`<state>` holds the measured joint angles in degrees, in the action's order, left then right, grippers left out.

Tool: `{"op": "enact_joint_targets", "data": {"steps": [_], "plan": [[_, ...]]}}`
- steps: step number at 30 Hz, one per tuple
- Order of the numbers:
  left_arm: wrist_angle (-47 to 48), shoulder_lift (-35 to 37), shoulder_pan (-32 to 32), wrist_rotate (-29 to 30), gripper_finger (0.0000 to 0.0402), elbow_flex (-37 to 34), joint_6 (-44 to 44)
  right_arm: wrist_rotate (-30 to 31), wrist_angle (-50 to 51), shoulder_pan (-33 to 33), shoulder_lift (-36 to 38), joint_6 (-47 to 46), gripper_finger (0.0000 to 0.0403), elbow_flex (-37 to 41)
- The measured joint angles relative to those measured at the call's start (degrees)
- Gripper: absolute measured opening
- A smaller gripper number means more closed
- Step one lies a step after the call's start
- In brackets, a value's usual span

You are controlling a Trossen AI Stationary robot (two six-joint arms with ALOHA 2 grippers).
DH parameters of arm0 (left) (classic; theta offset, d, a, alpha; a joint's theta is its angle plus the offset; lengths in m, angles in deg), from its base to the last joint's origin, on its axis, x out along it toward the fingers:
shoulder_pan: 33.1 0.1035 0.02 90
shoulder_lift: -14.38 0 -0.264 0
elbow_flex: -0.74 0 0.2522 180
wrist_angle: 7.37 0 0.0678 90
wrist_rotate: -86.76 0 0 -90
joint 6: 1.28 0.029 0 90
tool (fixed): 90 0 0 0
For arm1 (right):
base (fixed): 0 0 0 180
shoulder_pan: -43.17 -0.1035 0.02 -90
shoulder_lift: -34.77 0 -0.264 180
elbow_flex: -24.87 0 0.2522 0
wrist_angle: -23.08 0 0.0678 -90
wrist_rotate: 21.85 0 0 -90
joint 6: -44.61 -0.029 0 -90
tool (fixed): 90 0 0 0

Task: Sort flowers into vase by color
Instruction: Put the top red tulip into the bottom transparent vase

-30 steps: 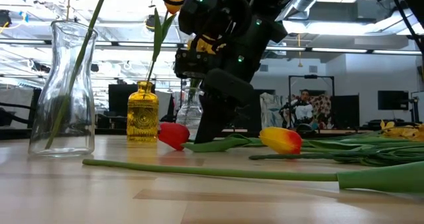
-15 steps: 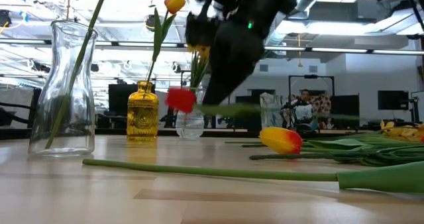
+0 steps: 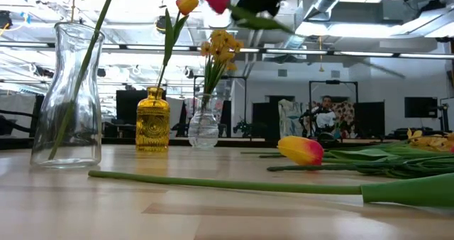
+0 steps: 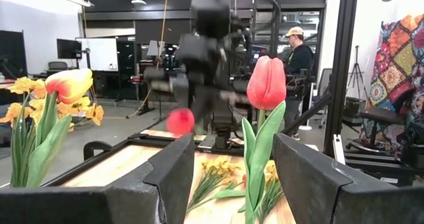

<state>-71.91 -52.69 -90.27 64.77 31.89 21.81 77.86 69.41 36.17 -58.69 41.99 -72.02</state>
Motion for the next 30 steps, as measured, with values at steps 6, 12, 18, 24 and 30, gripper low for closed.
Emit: {"op": "enact_joint_targets", "data": {"steps": [6, 12, 18, 24, 30], "plan": [[0.01, 0.00, -0.01, -0.04, 0.0192, 0.00, 0.02, 3.96, 1.34, -0.11, 7.54, -1.87, 0.0025, 0.00], [0.24, 0.00, 0.00, -0.10, 0.0192, 0.00, 0.04, 4.24, -3.21, -2.00, 11.84, -0.37, 0.0025, 1.84], [0.87, 0.00, 0.00, -0.04, 0.0192, 0.00, 0.04, 4.35, -31.55, -4.50, 15.78, 5.68, 0.0025, 16.37], [0.87, 0.00, 0.00, -0.04, 0.0192, 0.00, 0.14, 1.91, -77.54, -4.55, 14.71, 7.21, 0.0025, 34.36], [0.85, 0.00, 0.00, -0.01, 0.0192, 0.00, 0.39, -0.01, -117.75, -2.84, 3.79, 7.59, 0.0025, 43.82]]}}
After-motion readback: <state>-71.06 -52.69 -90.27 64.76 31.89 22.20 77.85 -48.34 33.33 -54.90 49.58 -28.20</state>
